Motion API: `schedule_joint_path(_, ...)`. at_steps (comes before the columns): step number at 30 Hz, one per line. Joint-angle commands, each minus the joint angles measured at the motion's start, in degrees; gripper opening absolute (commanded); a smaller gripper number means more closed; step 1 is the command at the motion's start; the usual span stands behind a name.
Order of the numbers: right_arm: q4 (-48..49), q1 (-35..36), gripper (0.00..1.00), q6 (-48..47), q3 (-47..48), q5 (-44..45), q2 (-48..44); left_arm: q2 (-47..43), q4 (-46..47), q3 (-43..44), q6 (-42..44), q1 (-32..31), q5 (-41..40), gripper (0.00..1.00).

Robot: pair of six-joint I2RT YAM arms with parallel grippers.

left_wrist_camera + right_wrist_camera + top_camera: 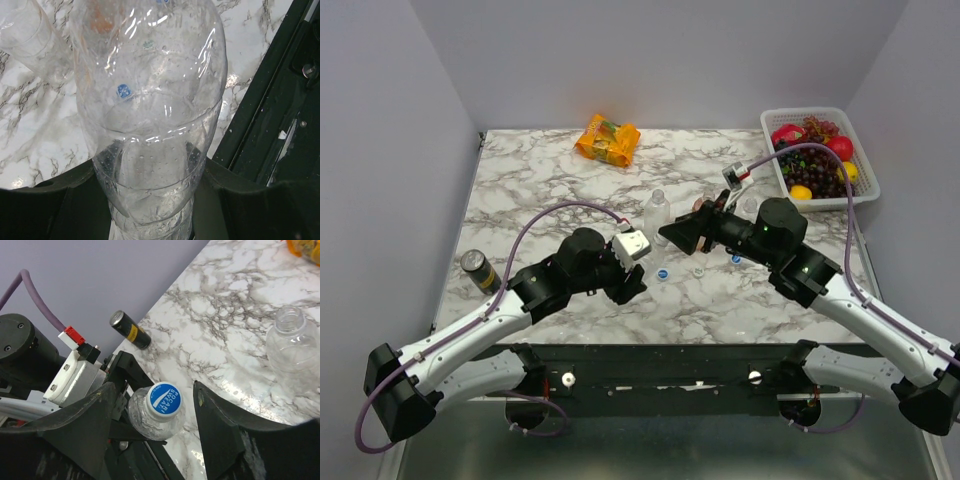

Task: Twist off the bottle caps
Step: Unscrew the bottle cap from the plastic bottle.

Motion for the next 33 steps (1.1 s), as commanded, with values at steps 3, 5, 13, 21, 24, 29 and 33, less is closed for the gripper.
schedule_joint_path(3, -4.5, 0.4, 0.70, -1.0, 2.0, 3.3, 0.2, -0.8, 0.8, 1.8, 0.7, -0.1, -0.8, 0.21)
schedule_joint_path(5, -4.2, 0.5, 0.69, -0.6, 2.1, 1.7, 1.3, -0.8, 0.8, 1.7, 0.7, -0.2, -0.8, 0.21)
schedule_joint_path(13, -2.4, 0.9, 0.65, 0.5, 2.3, -2.8, 3.7, -1.0, 0.7, 1.6, 0.7, -0.2, -0.9, 0.21)
schedule_joint_path(21, 1.2, 0.9, 0.28, -0.4, 0.9, -8.3, 3.6, -1.6, 1.3, 1.5, 0.9, -0.2, 4.4, 0.21)
schedule_joint_path(24, 2.1, 0.8, 0.21, -4.0, 0.7, -12.1, 3.4, -2.6, 2.8, 1.1, 1.0, 0.1, 13.5, 0.21)
schedule_joint_path(29, 2.4, -0.1, 0.20, -8.9, 0.5, -25.0, 2.2, -3.6, 5.6, 0.2, 0.9, 1.0, 26.9, 0.21)
schedule_joint_path(33, 2.5, -3.5, 0.20, -9.1, 0.2, -30.1, 0.7, -2.6, 6.2, 0.3, 0.9, 1.5, 33.9, 0.21)
